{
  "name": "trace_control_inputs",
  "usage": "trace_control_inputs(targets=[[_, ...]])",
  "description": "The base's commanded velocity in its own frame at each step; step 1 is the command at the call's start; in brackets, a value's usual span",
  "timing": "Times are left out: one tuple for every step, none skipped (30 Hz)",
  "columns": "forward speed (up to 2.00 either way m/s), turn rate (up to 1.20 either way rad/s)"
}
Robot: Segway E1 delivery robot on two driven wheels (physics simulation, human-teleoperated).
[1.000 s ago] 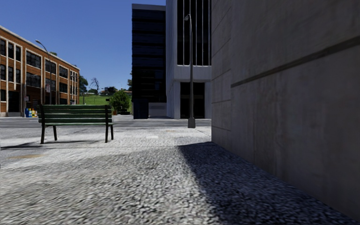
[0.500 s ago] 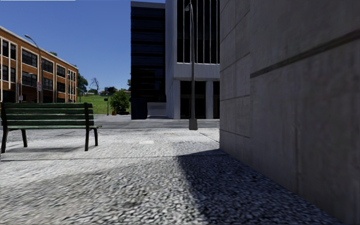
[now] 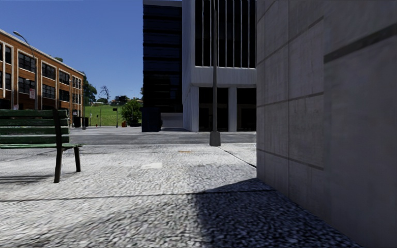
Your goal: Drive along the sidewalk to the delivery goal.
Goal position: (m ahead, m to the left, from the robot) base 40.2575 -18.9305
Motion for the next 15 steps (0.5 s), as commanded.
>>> trace_control_inputs(targets=[[2.00,0.00],[2.00,0.00],[2.00,0.00],[2.00,0.00],[2.00,0.00],[2.00,0.00],[2.00,0.00],[2.00,0.00],[2.00,0.00],[2.00,0.00],[2.00,0.00],[2.00,0.00],[2.00,0.00],[2.00,0.00],[2.00,0.00]])
